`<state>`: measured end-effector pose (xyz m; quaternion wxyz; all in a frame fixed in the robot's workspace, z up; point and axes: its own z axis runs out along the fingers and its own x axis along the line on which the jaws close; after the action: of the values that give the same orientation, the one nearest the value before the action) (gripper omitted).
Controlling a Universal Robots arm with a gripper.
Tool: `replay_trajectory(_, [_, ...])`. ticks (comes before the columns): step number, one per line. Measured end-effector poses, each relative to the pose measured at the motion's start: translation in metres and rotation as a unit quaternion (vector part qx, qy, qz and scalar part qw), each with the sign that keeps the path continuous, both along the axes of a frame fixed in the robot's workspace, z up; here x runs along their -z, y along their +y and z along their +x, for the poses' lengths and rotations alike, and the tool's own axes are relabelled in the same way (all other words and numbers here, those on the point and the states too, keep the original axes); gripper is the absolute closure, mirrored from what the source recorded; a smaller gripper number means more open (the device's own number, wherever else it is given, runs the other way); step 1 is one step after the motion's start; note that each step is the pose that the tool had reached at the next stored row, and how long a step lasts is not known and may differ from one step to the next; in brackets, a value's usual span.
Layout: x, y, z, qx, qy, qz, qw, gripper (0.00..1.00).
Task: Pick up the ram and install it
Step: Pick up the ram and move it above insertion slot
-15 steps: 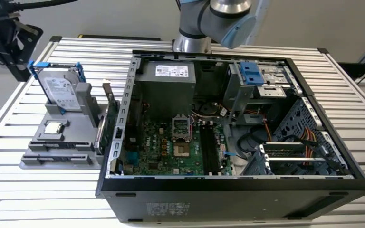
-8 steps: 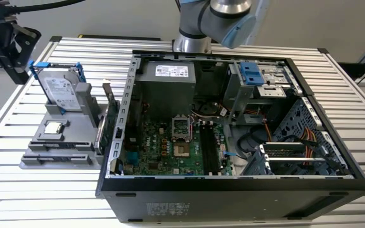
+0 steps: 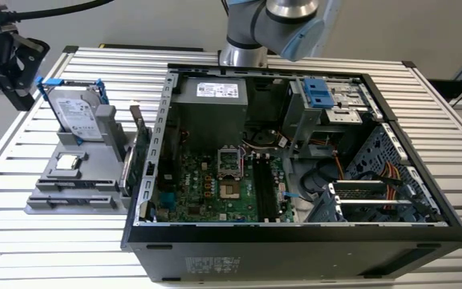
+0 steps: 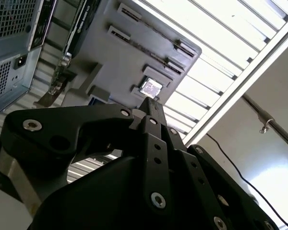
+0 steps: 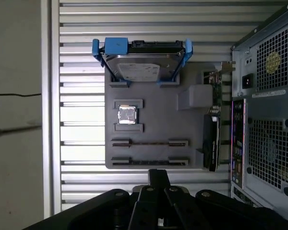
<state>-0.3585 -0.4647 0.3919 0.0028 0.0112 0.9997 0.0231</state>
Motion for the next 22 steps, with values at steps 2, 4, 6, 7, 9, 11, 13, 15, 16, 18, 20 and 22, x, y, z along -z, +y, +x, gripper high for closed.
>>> replay_trajectory(2, [0.0001,-0.0017,0.0000,0.001,0.0000,-0.0001,1.0000,1.00])
replay_trajectory(4, [0.0001,-0.0034,0.0000,0.002,0.0000,-0.0002,1.0000,1.00])
replay_trajectory(6, [0.0001,-0.0053,0.0001,0.002,-0.0001,-0.0003,1.0000,1.00])
replay_trajectory(7, [0.0001,-0.0062,0.0001,0.003,0.0000,-0.0004,1.0000,1.00])
replay_trajectory(9, [0.0003,-0.0079,0.0001,0.004,-0.0001,-0.0004,1.0000,1.00])
replay_trajectory(11, [0.0002,-0.0096,0.0001,0.004,0.0000,-0.0006,1.0000,1.00])
replay_trajectory(13, [0.0002,-0.0105,0.0001,0.005,0.0000,-0.0006,1.0000,1.00])
replay_trajectory(15, [0.0003,-0.0114,0.0002,0.005,0.0000,-0.0007,1.0000,1.00])
replay_trajectory(16, [0.0003,-0.0119,0.0002,0.005,0.0000,-0.0007,1.0000,1.00])
replay_trajectory(18, [0.0003,-0.0129,0.0002,0.006,0.0000,-0.0006,1.0000,1.00])
replay_trajectory(20, [0.0003,-0.0138,0.0002,0.006,0.0000,-0.0007,1.0000,1.00])
replay_trajectory(22, [0.0004,-0.0145,0.0003,0.006,0.0000,-0.0007,1.0000,1.00])
